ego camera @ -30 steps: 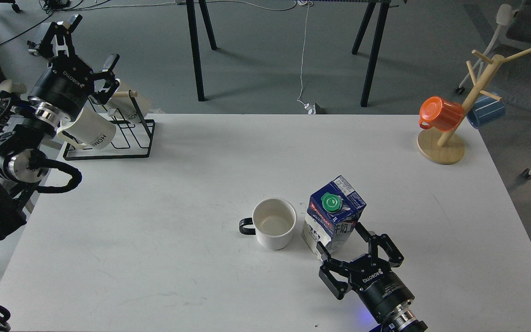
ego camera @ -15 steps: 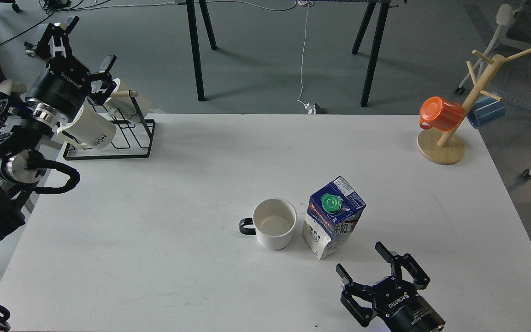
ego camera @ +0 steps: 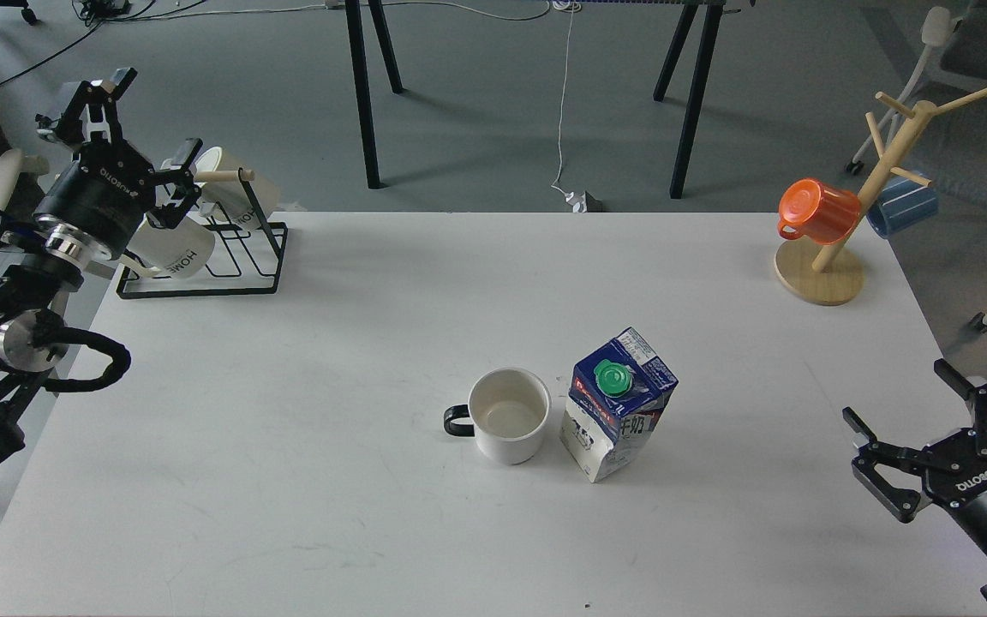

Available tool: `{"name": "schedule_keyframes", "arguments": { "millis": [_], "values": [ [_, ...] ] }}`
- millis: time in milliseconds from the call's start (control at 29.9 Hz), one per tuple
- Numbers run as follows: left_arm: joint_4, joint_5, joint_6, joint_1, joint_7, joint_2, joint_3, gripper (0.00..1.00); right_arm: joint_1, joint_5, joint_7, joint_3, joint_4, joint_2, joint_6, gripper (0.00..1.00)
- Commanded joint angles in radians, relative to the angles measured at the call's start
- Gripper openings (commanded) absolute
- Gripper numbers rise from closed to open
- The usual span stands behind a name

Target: Place cup and milk with both arms

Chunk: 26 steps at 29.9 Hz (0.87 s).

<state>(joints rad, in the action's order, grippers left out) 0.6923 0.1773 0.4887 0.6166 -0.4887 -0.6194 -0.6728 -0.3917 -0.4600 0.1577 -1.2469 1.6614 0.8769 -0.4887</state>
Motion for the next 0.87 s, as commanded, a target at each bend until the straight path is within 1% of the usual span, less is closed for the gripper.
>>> {"name": "schedule_keyframes", "arguments": {
  "millis": [0, 100, 234, 368, 435, 535, 635, 836],
  "values": [
    [0.006, -0.002, 0.0, -0.008, 0.0, -0.032, -0.01, 0.99, 0.098, -0.005, -0.001, -0.068, -0.02, 0.025, 0.0, 0.98],
    [0.026, -0.006, 0.0, -0.008, 0.0, -0.063, -0.019, 0.99, 0.258, -0.005, 0.002, -0.059, -0.07, 0.022, 0.0, 0.98],
    [0.052, -0.007, 0.0, -0.006, 0.0, -0.08, -0.021, 0.99, 0.477, -0.008, 0.002, 0.018, -0.227, 0.008, 0.0, 0.98],
    [0.065, -0.01, 0.0, -0.008, 0.0, -0.091, -0.022, 0.99, 0.643, -0.019, 0.002, 0.142, -0.367, -0.067, 0.0, 0.98],
    [0.07, -0.012, 0.0, -0.008, 0.0, -0.092, -0.031, 0.99, 0.669, -0.019, 0.002, 0.161, -0.4, -0.091, 0.0, 0.98],
    [0.119, -0.012, 0.0, -0.024, 0.0, -0.098, -0.06, 0.99, 0.677, -0.019, 0.005, 0.158, -0.452, -0.096, 0.0, 0.98],
    [0.148, -0.012, 0.0, -0.034, 0.0, -0.114, -0.074, 0.99, 0.727, -0.017, 0.005, 0.165, -0.517, -0.14, 0.0, 0.98],
    [0.158, -0.012, 0.0, -0.031, 0.0, -0.111, -0.077, 0.99, 0.772, -0.013, 0.005, 0.187, -0.557, -0.164, 0.0, 0.98]
  ]
}}
